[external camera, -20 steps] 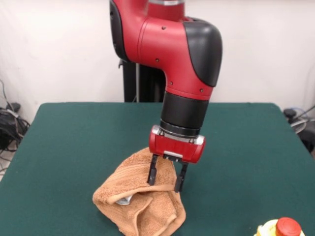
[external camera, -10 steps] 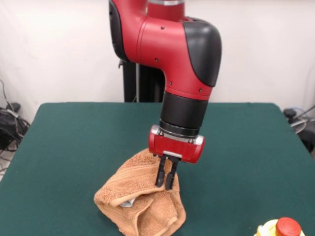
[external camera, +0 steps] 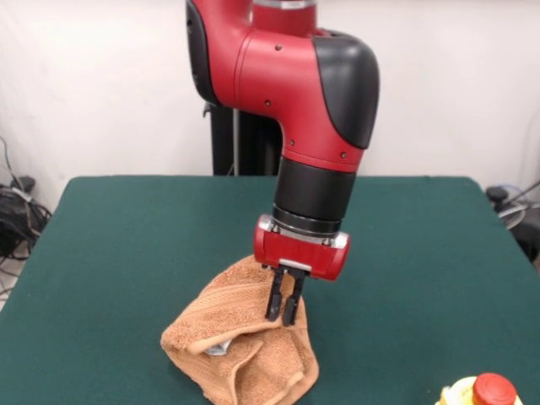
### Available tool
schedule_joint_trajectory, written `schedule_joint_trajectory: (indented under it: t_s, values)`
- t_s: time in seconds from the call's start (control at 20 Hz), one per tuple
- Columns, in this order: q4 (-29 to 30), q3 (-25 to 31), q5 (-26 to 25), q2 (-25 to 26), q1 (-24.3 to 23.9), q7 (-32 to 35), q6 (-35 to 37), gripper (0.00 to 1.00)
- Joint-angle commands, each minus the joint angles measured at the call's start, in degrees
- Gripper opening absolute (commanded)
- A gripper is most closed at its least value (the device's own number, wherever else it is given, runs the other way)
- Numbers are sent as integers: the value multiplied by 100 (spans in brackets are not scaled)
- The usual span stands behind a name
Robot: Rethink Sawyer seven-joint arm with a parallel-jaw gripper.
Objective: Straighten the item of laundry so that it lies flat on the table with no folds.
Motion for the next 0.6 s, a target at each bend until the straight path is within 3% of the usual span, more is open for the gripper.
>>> schedule_joint_trajectory:
  t_s: [0.05,0.2,0.3,0.6]
  values:
    - [101,566,-179,156,-130,1054,-250,0]
    - [194,531,-152,69,-103,1121,-269,0]
    - [413,459,-96,-286,-37,1159,-28,0]
    - [792,-235,155,-1773,499,1112,1822,0]
